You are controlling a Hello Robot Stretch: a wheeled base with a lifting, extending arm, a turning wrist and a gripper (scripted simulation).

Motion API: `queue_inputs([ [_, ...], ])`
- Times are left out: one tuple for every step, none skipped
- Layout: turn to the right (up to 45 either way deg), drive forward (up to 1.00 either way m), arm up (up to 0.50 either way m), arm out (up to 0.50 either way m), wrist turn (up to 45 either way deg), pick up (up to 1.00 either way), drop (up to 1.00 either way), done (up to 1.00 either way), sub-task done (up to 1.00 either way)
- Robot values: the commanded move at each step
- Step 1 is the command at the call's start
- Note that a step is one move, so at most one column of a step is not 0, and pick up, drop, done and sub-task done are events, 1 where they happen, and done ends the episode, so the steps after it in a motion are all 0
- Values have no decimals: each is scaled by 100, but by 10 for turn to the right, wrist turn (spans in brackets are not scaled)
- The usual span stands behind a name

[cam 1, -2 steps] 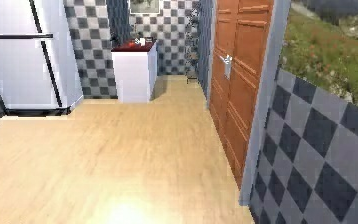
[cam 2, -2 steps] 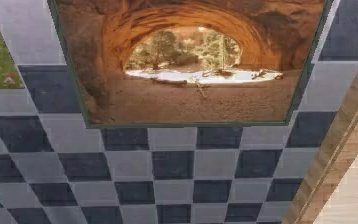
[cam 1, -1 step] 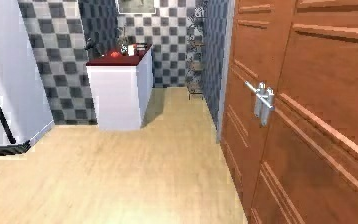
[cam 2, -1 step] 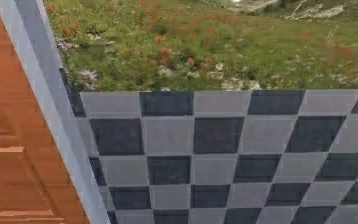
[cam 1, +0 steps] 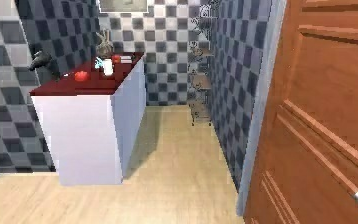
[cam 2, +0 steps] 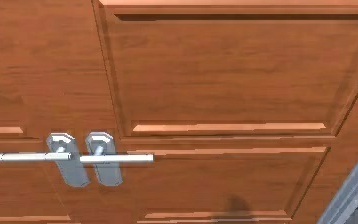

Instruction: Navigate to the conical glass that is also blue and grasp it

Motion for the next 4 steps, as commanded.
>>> queue_inputs([
  [0, 100, 0, 0, 0, 0, 0, 0, 0],
  [0, 25, 0, 0, 0, 0, 0, 0, 0],
  [-450, 0, 0, 0, 0, 0, 0, 0, 0],
  [-450, 0, 0, 0, 0, 0, 0, 0, 0],
])
